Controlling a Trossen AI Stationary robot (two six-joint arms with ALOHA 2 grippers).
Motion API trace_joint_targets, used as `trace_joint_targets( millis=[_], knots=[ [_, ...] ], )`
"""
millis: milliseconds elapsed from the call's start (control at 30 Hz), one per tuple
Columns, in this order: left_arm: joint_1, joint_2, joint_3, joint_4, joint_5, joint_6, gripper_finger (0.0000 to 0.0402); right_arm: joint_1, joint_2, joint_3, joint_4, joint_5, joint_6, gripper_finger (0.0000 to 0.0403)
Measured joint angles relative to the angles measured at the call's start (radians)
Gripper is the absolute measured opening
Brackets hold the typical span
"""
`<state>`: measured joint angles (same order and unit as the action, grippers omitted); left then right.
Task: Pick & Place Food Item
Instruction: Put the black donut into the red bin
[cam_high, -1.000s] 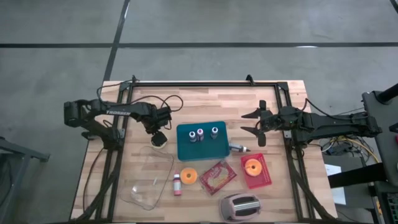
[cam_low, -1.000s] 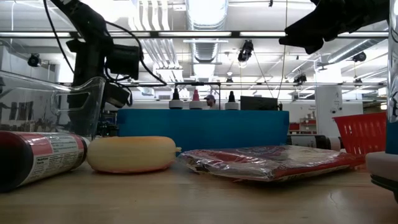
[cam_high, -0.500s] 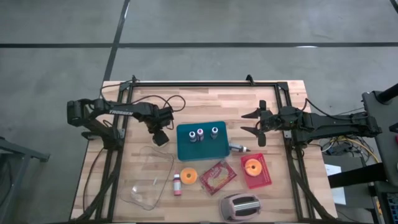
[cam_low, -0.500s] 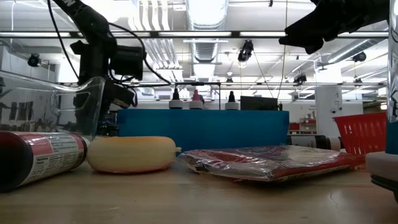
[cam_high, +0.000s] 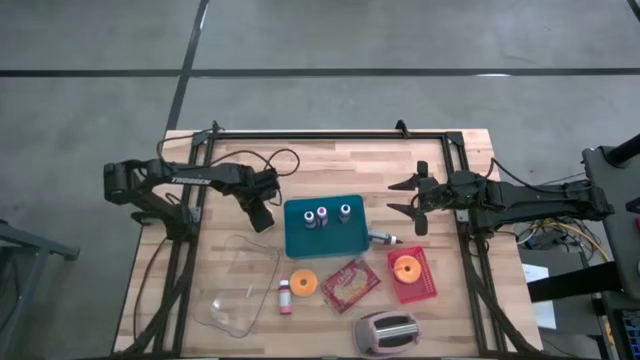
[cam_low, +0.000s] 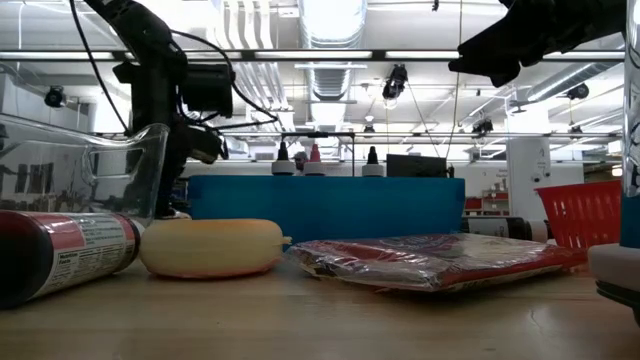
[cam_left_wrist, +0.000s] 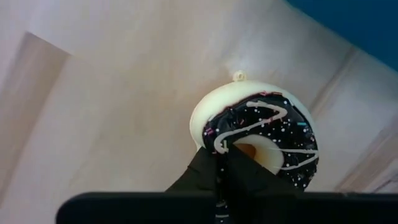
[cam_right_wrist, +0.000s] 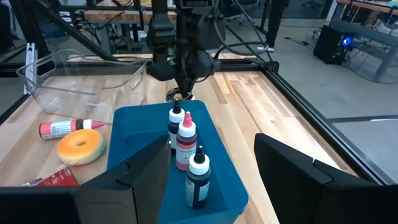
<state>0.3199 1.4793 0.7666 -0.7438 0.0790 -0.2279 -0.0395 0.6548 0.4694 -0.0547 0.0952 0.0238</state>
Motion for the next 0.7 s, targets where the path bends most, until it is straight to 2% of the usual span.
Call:
trace_joint_targets(
  millis=[400, 700],
  knots=[
    [0.019, -0.166, 0.000, 0.011, -0.111, -0.016, 0.0003, 0.000, 0.001, 0.000, 0.001, 0.001, 0.001, 0.0226],
    [0.020, -0.294, 0.000, 0.119, -0.158, 0.001, 0.0003, -0.001, 0.001, 0.000, 0.009, 0.010, -0.006, 0.0226]
  ],
)
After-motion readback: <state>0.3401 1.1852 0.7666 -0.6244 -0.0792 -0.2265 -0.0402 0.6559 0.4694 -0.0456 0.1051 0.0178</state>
